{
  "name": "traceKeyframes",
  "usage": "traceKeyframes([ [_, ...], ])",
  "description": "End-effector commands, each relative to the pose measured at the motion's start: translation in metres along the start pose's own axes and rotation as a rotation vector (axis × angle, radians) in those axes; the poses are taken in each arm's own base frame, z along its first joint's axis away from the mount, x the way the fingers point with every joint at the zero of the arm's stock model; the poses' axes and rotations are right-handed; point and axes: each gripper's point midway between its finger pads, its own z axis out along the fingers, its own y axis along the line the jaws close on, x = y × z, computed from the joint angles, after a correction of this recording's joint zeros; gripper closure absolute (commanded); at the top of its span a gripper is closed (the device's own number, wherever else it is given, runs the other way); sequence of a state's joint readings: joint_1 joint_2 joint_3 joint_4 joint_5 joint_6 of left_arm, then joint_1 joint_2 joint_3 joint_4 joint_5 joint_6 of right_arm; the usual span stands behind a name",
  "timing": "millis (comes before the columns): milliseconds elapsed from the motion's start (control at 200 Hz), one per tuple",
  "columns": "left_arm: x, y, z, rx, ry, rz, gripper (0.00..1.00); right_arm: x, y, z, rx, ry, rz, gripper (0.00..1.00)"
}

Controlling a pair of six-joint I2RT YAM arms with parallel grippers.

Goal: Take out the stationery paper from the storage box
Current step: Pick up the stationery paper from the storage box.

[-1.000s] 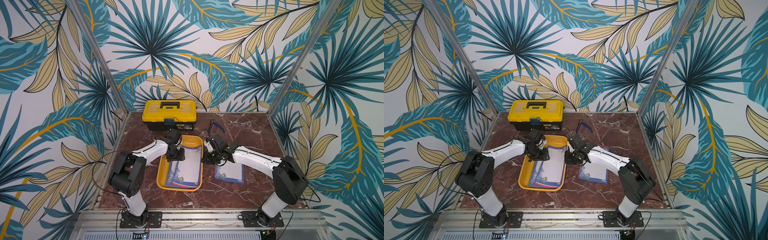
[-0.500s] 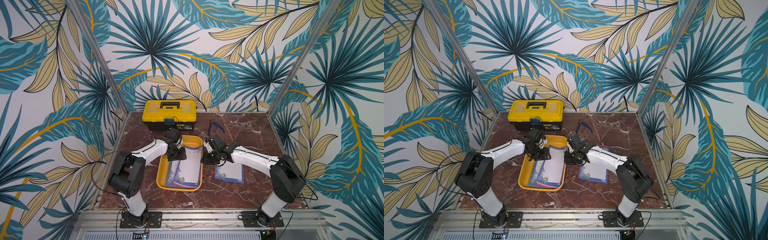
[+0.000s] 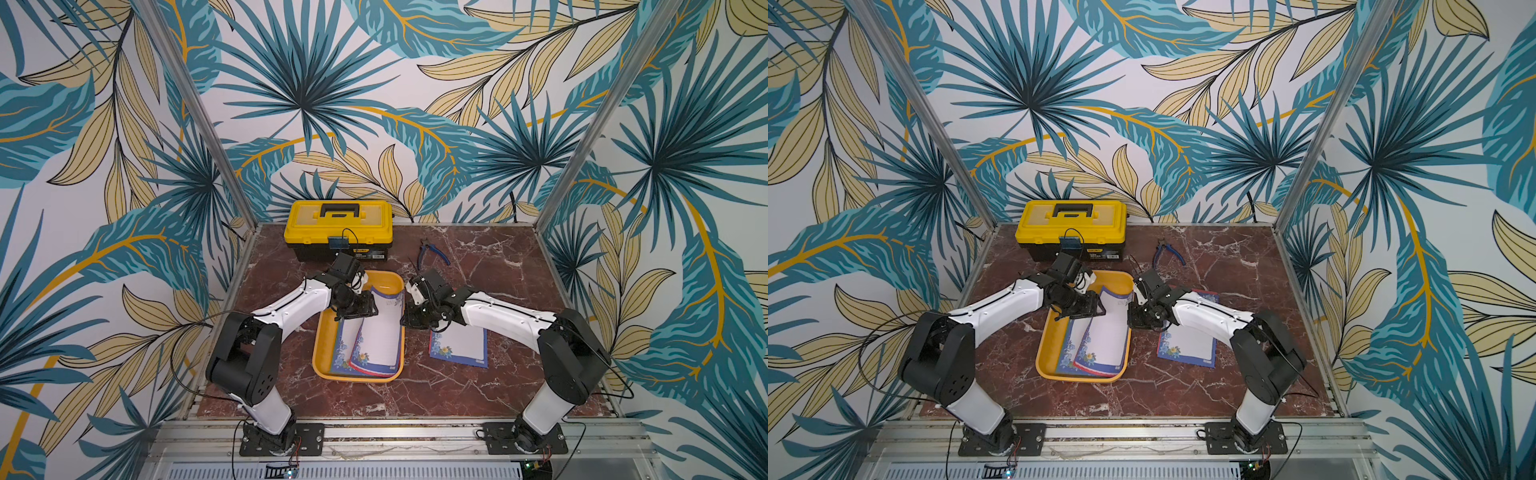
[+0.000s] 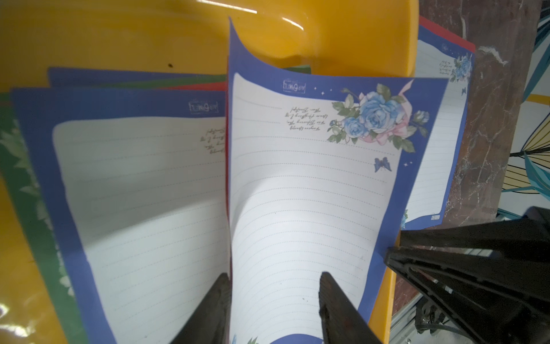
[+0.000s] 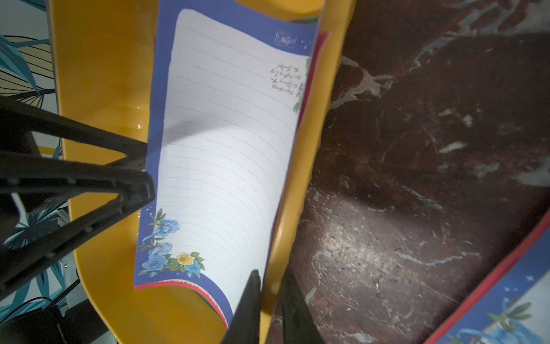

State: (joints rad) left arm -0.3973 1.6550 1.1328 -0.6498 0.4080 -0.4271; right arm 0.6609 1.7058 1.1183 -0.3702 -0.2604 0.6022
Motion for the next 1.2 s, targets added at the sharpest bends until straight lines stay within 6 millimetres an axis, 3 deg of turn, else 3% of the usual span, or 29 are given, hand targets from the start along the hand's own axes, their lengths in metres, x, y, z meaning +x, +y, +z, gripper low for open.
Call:
traceKeyframes([
  [0, -0.002, -0.003, 0.003, 0.026, 0.018, 0.001, 0.49, 0.009, -0.012, 0.013, 0.041, 0.033, 0.000, 0.85],
  [380, -0.002, -0.004, 0.016, 0.042, 0.059, 0.007, 0.45, 0.008, -0.012, 0.013, 0.043, 0.035, 0.000, 0.85],
  [831, -0.001, -0.019, 0.026, 0.047, 0.077, 0.058, 0.36, 0.007, -0.012, 0.016, 0.045, 0.043, -0.002, 0.85],
  [961, -0.004, -0.015, 0.023, 0.001, 0.048, 0.070, 0.31, 0.008, -0.012, 0.015, 0.049, 0.047, -0.005, 0.85],
  [1066, -0.008, -0.009, 0.016, -0.042, 0.010, 0.079, 0.16, 0.008, -0.013, 0.015, 0.052, 0.046, -0.005, 0.85],
  [1192, -0.012, -0.001, 0.010, -0.095, -0.026, 0.085, 0.14, 0.009, -0.014, 0.015, 0.056, 0.048, -0.005, 0.85],
])
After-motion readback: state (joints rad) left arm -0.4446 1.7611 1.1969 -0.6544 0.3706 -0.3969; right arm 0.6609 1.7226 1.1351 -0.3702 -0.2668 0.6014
